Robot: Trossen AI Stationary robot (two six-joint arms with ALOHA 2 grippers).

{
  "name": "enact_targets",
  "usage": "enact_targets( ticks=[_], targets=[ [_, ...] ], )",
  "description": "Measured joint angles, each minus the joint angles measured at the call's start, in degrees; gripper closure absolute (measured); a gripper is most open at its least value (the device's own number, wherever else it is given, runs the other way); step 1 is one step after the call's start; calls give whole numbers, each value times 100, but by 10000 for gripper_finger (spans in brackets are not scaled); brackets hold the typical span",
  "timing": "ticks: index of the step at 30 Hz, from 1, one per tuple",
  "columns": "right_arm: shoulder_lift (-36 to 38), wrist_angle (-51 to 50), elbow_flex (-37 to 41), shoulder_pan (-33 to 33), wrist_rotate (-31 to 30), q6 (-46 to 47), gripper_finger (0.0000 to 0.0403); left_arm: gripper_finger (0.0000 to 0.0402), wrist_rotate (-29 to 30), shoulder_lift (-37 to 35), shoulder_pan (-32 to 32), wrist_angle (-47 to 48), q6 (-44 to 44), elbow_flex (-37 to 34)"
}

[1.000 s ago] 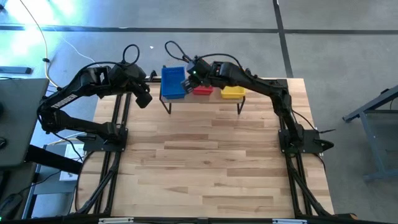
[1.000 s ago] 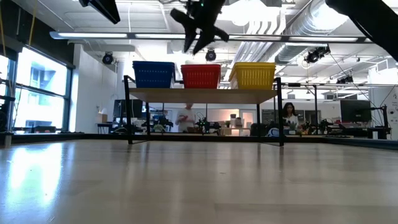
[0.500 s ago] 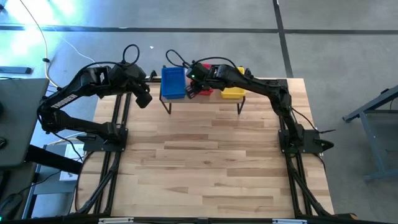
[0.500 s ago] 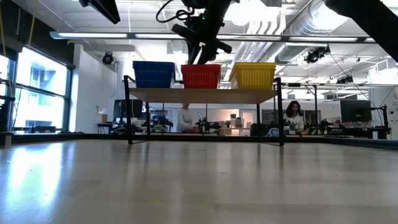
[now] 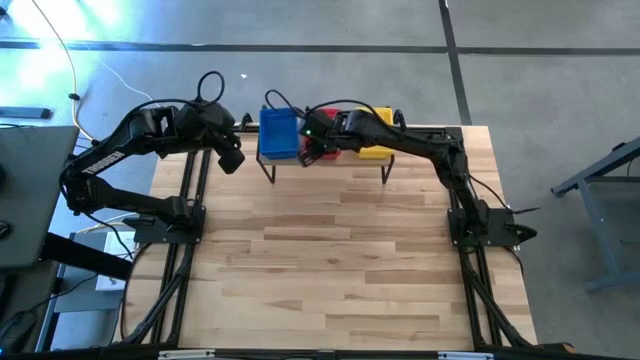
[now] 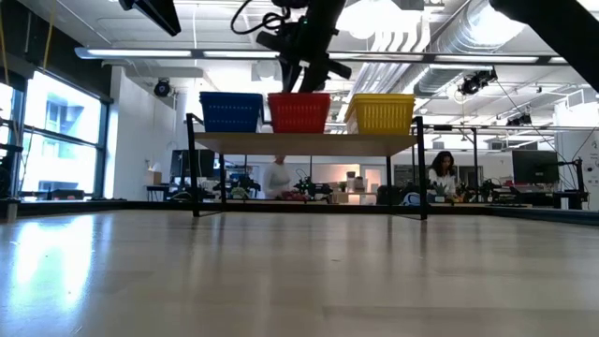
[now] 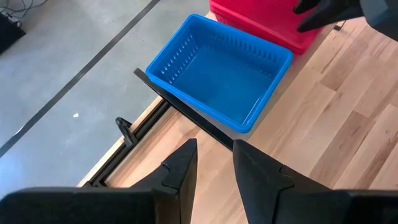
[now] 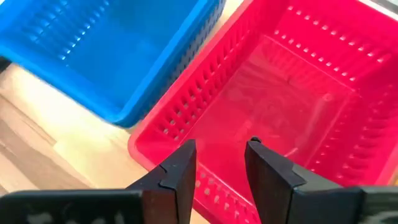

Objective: Stack baskets on shelf by color
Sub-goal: Adjust the stacked red baskets on the shelf

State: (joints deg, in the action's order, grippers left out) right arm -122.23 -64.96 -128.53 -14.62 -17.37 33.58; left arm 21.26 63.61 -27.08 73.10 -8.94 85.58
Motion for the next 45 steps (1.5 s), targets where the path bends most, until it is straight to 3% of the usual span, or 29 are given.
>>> enact_targets(
  ticks=[21, 29, 45],
  targets=[
    [10, -234, -303, 90, -496, 102, 279, 308, -4, 0, 1, 0, -91, 0],
    [28, -76, -455, -75, -487, -15, 279, 308, -6, 0, 1, 0, -93, 0],
    [28, -735, -453, -463, -318, 226, 279, 308, -7, 1, -1, 0, -152, 0]
  ],
)
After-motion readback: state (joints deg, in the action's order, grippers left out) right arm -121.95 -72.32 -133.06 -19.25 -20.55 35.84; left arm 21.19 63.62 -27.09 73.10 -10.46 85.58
